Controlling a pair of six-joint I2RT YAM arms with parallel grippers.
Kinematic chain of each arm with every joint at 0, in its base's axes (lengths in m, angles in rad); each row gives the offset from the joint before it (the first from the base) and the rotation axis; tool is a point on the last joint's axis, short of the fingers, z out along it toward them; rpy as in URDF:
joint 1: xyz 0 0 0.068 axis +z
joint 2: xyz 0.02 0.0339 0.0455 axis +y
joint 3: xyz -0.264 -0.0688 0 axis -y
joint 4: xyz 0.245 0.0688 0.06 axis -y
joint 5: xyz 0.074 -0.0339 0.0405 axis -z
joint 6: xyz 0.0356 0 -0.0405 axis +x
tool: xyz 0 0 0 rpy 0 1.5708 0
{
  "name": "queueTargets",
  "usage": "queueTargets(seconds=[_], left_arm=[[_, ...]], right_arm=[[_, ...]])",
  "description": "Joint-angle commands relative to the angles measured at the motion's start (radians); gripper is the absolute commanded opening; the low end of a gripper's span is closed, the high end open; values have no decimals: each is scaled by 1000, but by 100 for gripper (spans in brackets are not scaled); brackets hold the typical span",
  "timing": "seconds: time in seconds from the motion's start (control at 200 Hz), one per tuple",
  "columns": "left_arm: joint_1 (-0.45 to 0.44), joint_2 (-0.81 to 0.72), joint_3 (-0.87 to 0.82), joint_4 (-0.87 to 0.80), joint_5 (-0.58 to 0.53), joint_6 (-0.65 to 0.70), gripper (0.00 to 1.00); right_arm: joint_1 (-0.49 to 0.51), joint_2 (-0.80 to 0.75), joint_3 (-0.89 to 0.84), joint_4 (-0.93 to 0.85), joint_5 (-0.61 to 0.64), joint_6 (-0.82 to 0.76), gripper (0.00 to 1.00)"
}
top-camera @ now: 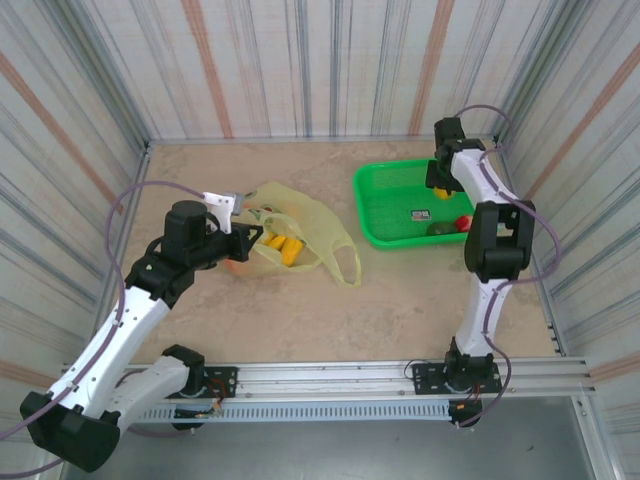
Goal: Place the fake fruits into the plastic bag and tie a complex knot
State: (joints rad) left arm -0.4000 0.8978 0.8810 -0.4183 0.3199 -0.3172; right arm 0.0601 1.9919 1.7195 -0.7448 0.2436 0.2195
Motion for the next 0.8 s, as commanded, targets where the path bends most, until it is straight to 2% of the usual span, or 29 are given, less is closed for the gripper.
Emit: queueTargets(seconds=[0.0, 0.13, 0.22, 0.286, 0.406, 0.561, 0.797], left_arm=[[6, -18, -3, -2, -5, 13, 0], [7, -16, -2, 1, 4, 13, 0], [7, -20, -6, 4, 8, 16, 0], [7, -25, -6, 5, 5, 18, 0], [7, -40, -8, 4, -8, 21, 0], [7, -49, -9, 6, -15, 25, 0], [9, -48, -11, 7, -10, 22, 0]], right_arm=[[74, -199, -112, 108, -137, 56, 48], [180, -372, -264, 222, -298, 44, 47], [250, -461, -360, 300, -461, 42, 46], [301, -504, -413, 358, -579, 47, 46], [418, -528, -480, 422, -708, 36, 45], [560, -496, -496, 438, -738, -21, 46], [649, -331, -417, 447, -777, -22, 46]])
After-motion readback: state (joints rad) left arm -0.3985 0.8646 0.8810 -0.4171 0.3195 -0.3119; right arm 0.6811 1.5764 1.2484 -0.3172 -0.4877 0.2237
